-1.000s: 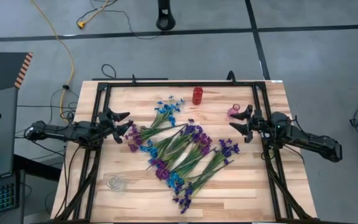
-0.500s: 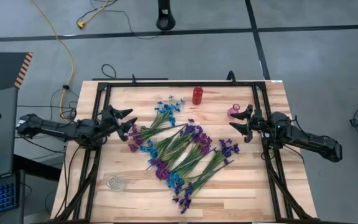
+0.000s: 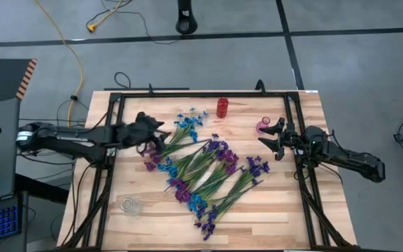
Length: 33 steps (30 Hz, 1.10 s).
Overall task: Sort flowers into vase by color
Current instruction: Put the top blue flowers into the red vase
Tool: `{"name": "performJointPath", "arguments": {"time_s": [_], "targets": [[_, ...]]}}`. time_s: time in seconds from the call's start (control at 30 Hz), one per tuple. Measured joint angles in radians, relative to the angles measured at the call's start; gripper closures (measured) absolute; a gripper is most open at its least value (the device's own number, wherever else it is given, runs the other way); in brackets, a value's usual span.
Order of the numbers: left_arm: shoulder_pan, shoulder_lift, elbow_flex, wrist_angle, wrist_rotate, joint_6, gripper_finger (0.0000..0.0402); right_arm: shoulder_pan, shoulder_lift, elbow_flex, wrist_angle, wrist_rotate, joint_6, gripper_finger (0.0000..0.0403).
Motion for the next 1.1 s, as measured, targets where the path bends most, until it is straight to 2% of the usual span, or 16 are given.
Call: {"name": "performJointPath", "arguments": {"time_s": [0.27, 0.53, 0.77, 1.1], "targets": [[0.137, 0.212, 0.126, -0.091, 0.167, -0.01, 0.0153, 0.0, 0.0, 0.0, 0.0, 0.0, 0.0, 0.015], [0.23, 0.362, 0.143, -0.093, 0.283, 0.0, 0.0153, 0.0, 0.0, 0.0, -0.001, 0.0, 0.0, 0.015], [0.255, 0.478, 0.143, -0.079, 0.366, -0.014, 0.0153, 0.0, 0.0, 0.0, -0.006, 0.0, 0.0, 0.015], [0.256, 0.568, 0.143, -0.024, 0.37, -0.015, 0.0162, 0.0, 0.0, 0.0, -0.032, 0.0, 0.002, 0.015]]}}
